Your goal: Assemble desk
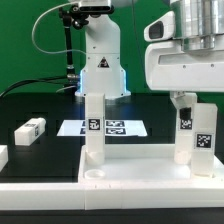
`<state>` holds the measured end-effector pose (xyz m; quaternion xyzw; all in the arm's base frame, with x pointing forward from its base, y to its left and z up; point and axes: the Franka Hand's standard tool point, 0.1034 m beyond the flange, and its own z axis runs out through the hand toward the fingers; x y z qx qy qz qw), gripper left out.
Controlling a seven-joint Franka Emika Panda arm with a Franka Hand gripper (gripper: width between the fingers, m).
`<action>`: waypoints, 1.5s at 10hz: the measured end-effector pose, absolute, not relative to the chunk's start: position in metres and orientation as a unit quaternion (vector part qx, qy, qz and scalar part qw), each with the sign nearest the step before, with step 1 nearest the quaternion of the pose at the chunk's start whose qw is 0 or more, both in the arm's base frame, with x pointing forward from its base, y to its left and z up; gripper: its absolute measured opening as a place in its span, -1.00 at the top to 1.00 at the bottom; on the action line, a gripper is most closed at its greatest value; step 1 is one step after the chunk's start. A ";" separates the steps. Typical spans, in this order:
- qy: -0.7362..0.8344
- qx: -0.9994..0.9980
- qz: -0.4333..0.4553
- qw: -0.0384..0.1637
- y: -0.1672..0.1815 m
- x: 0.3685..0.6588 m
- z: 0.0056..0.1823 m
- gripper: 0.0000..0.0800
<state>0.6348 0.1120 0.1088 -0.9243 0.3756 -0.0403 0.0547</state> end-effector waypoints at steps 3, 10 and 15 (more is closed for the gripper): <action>0.192 -0.980 -0.051 0.022 0.105 0.640 0.113 -0.62; 0.464 -0.884 -0.042 0.033 0.108 0.638 0.112 0.28; 0.780 -0.621 -0.021 0.070 0.115 0.639 0.111 0.27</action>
Offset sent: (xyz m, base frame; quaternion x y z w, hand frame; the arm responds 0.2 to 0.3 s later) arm 0.0000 0.0000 0.0000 0.0000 0.0000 0.0650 0.9979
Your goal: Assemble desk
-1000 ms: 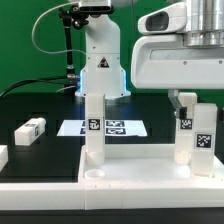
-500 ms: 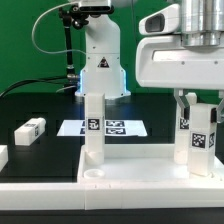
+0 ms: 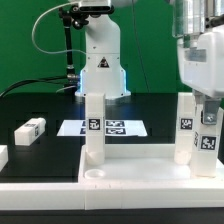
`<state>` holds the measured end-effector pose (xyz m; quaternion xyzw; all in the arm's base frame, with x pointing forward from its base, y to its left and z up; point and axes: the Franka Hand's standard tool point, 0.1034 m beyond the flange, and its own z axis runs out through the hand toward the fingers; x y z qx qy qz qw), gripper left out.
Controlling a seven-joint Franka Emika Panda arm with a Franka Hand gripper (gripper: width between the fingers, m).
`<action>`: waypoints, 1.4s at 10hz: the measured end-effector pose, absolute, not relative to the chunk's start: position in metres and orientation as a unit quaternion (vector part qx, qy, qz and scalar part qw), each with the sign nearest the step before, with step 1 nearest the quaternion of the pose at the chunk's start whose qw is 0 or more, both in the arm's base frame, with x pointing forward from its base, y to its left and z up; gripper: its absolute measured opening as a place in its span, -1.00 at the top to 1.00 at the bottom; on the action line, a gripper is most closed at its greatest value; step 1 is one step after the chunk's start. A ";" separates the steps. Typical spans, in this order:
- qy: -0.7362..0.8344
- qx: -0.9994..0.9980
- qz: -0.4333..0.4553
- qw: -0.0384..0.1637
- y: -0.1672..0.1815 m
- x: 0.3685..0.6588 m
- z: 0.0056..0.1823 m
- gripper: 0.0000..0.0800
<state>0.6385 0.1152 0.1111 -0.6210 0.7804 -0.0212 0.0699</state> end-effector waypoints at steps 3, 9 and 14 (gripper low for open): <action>0.807 -0.586 -0.023 0.074 0.117 0.638 0.111 0.17; 0.506 -0.860 -0.054 0.053 0.126 0.638 0.111 -0.62; 0.235 -0.969 -0.067 0.025 0.109 0.643 0.113 -0.62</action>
Offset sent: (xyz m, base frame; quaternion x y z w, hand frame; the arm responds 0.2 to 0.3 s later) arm 0.0000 0.0000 0.0000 0.0000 0.0000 -0.0650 0.9979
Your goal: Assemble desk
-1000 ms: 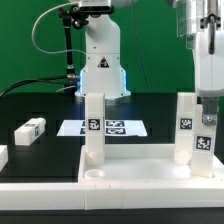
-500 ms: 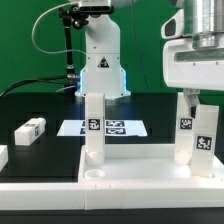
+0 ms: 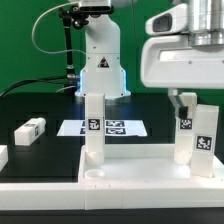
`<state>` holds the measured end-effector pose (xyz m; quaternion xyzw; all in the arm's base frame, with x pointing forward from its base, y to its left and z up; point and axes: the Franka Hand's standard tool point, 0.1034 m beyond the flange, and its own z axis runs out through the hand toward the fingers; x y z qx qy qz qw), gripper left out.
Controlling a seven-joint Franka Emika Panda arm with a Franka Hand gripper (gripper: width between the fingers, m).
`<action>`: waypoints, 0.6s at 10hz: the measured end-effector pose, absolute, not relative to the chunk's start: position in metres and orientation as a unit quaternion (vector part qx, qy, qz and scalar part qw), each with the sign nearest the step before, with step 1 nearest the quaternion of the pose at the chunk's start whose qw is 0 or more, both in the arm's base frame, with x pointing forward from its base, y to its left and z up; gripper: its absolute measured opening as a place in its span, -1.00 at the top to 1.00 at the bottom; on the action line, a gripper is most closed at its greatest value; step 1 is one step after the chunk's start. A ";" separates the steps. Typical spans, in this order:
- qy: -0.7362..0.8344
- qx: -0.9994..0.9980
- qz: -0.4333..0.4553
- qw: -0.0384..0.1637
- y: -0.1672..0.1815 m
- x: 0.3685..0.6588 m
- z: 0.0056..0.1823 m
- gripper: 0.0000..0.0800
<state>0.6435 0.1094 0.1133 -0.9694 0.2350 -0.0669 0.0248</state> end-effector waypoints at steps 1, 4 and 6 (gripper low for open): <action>0.253 -0.965 -0.066 0.026 0.110 0.643 0.113 -0.62; 0.299 -0.952 -0.065 0.030 0.110 0.643 0.113 0.03; 0.357 -0.932 -0.062 0.032 0.108 0.642 0.112 0.28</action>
Offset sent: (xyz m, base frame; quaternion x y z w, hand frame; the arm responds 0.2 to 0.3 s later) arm 0.0000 0.0000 0.0000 0.0000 0.0000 0.1296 0.9916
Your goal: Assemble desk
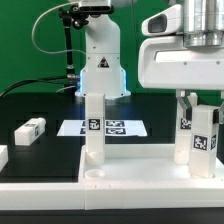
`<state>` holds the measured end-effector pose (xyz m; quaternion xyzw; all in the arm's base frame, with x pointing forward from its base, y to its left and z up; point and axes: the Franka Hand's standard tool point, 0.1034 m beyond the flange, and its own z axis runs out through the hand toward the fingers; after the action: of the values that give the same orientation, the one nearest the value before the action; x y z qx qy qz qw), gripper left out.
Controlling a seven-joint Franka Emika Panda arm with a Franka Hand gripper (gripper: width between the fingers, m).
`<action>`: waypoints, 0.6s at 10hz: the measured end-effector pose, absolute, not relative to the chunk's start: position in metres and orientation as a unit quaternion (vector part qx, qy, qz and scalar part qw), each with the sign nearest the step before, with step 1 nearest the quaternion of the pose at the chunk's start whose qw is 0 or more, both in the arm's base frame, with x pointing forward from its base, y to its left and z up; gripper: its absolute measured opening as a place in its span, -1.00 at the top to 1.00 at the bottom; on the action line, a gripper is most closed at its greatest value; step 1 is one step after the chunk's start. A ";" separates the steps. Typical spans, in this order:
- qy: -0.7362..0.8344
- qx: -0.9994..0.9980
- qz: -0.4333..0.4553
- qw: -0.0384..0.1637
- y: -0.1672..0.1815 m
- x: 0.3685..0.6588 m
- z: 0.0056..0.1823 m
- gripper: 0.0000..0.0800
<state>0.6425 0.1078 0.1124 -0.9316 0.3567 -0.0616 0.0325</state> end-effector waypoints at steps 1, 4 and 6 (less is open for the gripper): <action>0.403 -0.912 -0.060 0.035 0.107 0.642 0.112 0.28; 0.626 -0.777 -0.033 0.055 0.101 0.640 0.112 0.28; 0.754 -0.653 -0.003 0.070 0.105 0.639 0.111 0.28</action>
Offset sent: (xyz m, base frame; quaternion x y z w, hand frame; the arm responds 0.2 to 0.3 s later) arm -0.0006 -0.0107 0.0097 0.0021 -0.0364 0.5309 0.8466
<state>0.6387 0.1047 0.1109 -0.6532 0.7540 -0.0031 0.0703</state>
